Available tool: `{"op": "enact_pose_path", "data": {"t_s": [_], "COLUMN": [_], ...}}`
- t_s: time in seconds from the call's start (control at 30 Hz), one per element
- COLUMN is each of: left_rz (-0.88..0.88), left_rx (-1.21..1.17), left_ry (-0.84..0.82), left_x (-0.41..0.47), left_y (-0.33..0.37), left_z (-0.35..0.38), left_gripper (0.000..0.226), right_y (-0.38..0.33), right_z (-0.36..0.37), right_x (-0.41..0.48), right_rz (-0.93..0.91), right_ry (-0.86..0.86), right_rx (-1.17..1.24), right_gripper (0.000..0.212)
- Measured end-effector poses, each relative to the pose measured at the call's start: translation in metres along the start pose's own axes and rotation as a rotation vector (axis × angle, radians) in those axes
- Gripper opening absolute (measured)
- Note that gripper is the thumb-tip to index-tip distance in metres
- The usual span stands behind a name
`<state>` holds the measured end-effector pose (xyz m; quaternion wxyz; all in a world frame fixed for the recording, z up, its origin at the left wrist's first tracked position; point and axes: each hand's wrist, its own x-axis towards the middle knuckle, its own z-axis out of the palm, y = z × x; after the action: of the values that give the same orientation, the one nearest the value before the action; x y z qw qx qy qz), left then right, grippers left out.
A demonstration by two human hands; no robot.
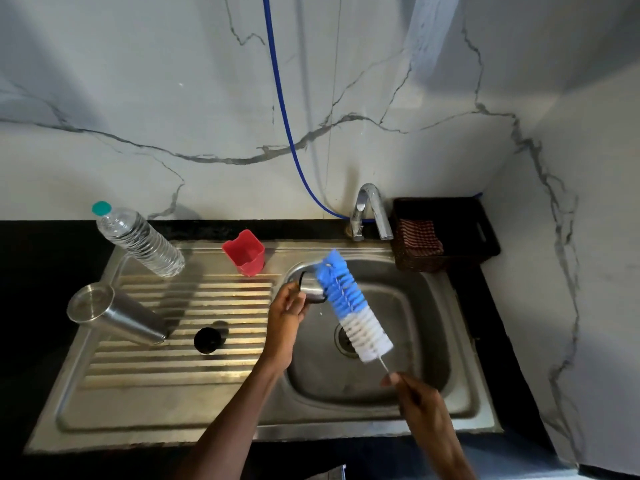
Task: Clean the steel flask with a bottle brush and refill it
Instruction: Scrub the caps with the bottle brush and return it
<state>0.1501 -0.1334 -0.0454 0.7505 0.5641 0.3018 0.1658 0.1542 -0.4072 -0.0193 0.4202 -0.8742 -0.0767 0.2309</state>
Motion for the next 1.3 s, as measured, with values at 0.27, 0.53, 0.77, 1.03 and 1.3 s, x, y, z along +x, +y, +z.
{"op": "enact_pose_path", "data": {"t_s": [0.27,0.53,0.77,1.03,1.3], "left_rz": [-0.082,-0.106,0.100,0.060,0.151], "left_rx": [-0.036,-0.139,0.147,-0.108,0.176], "left_ry": [-0.032,0.062,-0.002,0.053,0.071], "left_x": [-0.002,0.005,-0.004,-0.003,-0.004], "left_y": [-0.008,-0.001,-0.013,-0.004,-0.009], "left_z": [0.002,-0.004,-0.003,-0.011,-0.021], "left_gripper": [0.021,0.022,0.015,0.017,0.021], "right_y": [-0.023,0.001,-0.027,-0.027,-0.015], "right_z": [0.013,0.023,0.016,0.018,0.012], "right_x": [0.010,-0.020,0.003,-0.002,-0.008], "right_rz": [-0.009,0.029,0.011,-0.037,0.000], "right_ry": [0.053,0.070,0.071,0.022,0.017], "right_rx": [-0.079,-0.136,-0.109,-0.106,-0.112], "right_gripper": [0.019,0.025,0.019,0.017,0.016]}}
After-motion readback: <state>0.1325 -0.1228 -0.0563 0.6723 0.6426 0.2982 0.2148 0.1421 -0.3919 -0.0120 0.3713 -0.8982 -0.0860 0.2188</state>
